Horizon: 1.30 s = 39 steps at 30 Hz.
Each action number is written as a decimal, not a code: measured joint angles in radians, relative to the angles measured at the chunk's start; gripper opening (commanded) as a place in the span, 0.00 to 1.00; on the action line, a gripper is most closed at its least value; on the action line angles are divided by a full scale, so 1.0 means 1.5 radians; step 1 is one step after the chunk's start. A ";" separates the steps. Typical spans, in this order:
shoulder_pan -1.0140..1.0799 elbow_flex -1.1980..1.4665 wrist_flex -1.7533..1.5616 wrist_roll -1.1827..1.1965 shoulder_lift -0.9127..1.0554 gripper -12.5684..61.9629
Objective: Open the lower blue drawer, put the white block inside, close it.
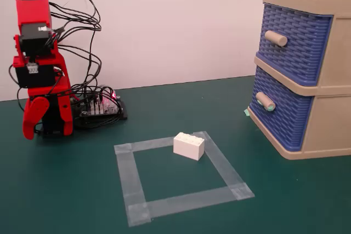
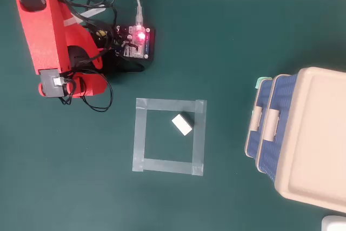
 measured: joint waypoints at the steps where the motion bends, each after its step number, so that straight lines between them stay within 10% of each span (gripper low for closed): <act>1: 0.000 0.000 -0.001 0.000 0.000 0.63; 15: -0.014 -0.238 0.135 0.003 0.000 0.62; 22: -0.334 -0.475 0.121 0.233 -0.018 0.62; 28: -0.744 -0.471 -0.298 0.648 -0.221 0.62; 39: -0.831 -0.395 -0.967 0.893 -0.580 0.62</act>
